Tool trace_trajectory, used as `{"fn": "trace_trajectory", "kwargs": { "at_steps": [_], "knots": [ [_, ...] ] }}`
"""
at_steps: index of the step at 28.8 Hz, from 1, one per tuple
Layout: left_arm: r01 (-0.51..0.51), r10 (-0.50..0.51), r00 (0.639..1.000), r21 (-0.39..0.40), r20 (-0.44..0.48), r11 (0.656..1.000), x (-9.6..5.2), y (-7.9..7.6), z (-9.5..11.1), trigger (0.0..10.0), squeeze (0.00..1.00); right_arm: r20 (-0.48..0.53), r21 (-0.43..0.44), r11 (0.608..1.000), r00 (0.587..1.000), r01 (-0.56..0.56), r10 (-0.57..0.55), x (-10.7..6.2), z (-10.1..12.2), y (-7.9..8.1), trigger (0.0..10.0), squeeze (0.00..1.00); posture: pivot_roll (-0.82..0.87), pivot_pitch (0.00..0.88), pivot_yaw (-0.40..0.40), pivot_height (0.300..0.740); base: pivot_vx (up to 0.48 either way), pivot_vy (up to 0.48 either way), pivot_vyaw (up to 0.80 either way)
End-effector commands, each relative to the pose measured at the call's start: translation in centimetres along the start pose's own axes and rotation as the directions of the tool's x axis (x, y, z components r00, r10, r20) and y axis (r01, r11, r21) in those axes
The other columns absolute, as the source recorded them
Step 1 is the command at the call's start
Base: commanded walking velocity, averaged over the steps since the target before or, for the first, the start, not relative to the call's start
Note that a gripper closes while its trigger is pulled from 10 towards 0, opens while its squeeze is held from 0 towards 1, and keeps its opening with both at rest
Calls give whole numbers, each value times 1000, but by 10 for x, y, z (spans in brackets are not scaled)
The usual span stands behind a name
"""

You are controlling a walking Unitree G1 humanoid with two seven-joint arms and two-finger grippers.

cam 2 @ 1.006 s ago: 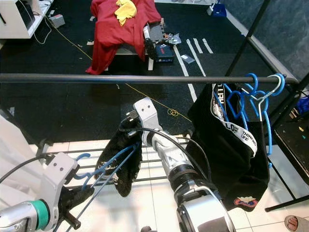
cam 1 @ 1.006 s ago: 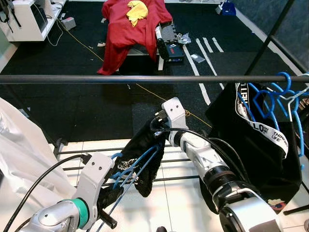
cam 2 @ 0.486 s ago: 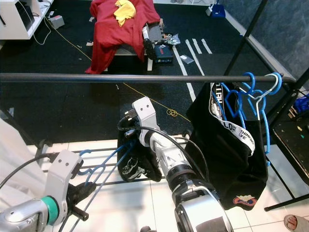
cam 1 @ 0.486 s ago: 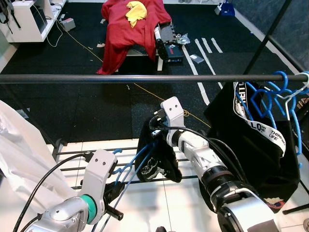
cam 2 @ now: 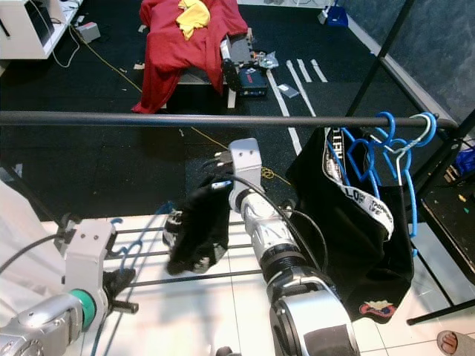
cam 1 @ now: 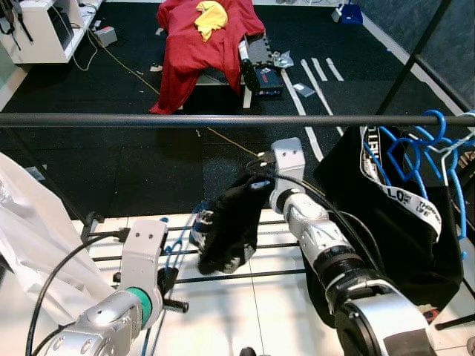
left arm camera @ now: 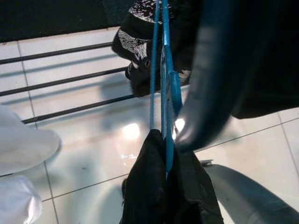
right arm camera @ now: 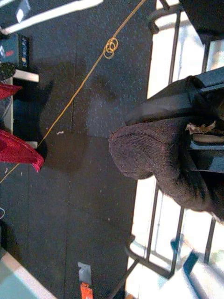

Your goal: Hang hanger

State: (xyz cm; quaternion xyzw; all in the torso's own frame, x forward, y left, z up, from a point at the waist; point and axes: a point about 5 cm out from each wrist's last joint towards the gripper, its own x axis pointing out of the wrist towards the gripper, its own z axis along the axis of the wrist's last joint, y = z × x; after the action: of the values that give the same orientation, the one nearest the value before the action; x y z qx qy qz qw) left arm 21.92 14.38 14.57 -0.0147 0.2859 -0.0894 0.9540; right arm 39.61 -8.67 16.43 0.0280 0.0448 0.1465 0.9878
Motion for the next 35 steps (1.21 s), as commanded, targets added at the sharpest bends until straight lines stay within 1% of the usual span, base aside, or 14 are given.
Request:
{"fn": "trace_trajectory", "kwargs": {
  "at_steps": [1, 2, 4, 5, 6, 9, 11, 14, 19, 21, 23, 26, 31, 35],
  "knots": [
    [45, -45, 999, -11, -17, 999, 0, -8, -2, 10000, 0, -9, 56, 998, 999, -32, 33, 2, -1, 10, 10000, 0, -15, 140, 5, 740, 0, 0, 0],
    [45, -45, 999, -11, -17, 999, 0, -8, -2, 10000, 0, -9, 56, 998, 999, -32, 33, 2, -1, 10, 10000, 0, -15, 140, 5, 740, 0, 0, 0],
    [104, -104, 994, -6, -17, 995, 1, -19, -1, 10000, 0, -2, 81, 993, 996, -83, 84, 5, 1, 25, 10000, 0, -14, 141, 2, 740, 0, 0, 0],
    [104, -104, 994, -6, -17, 995, 1, -19, -1, 10000, 0, -2, 81, 993, 996, -83, 84, 5, 1, 25, 10000, 0, -14, 141, 2, 740, 0, 0, 0],
    [186, -185, 983, 29, -14, 982, -4, -26, -1, 10000, 0, 1, 70, 992, 995, -101, 101, 6, 3, 33, 10000, 0, -12, 143, 0, 740, 0, 0, 0],
    [228, -228, 974, 59, -11, 972, -10, -26, -1, 10000, 0, 6, 49, 994, 996, -93, 93, 7, 5, 32, 10000, 0, -9, 144, -3, 740, 0, 0, 0],
    [228, -228, 974, 59, -11, 972, -10, -26, -1, 10000, 0, 6, 49, 994, 996, -93, 93, 7, 5, 32, 10000, 0, -9, 144, -3, 740, 0, 0, 0],
    [241, -240, 971, 75, -18, 968, -16, -22, -1, 10000, 0, 6, 48, 997, 998, -65, 65, 7, 7, 29, 10000, 0, -6, 145, -6, 740, 0, 0, 0],
    [224, -223, 975, 46, -23, 974, -12, -24, 1, 10000, 0, 12, 70, 996, 999, -52, 51, 9, 10, 28, 10000, 0, -6, 145, -5, 740, 0, 0, 0],
    [217, -217, 976, 1, -24, 976, -3, -34, 3, 10000, 0, 20, 91, 993, 997, -70, 68, 9, 11, 33, 10000, 0, -12, 146, -6, 740, 0, 0, 0],
    [217, -217, 976, 1, -24, 976, -3, -34, 3, 10000, 0, 20, 91, 993, 997, -70, 68, 9, 11, 33, 10000, 0, -12, 146, -6, 740, 0, 0, 0],
    [229, -229, 973, -11, -27, 973, 0, -40, 3, 10000, 0, 21, 99, 992, 997, -79, 78, 8, 11, 36, 10000, 0, -21, 147, -5, 740, 0, 0, 0],
    [242, -241, 970, 4, -36, 970, -1, -38, 2, 10000, 0, 23, 103, 991, 997, -80, 78, 9, 11, 37, 10000, 0, -23, 147, -4, 740, 0, 0, 0],
    [240, -239, 970, 22, -50, 970, -8, -30, -1, 10000, 0, 32, 103, 993, 998, -65, 62, 10, 16, 33, 10000, 0, -18, 146, -6, 740, 0, 0, 0]
  ]
}}
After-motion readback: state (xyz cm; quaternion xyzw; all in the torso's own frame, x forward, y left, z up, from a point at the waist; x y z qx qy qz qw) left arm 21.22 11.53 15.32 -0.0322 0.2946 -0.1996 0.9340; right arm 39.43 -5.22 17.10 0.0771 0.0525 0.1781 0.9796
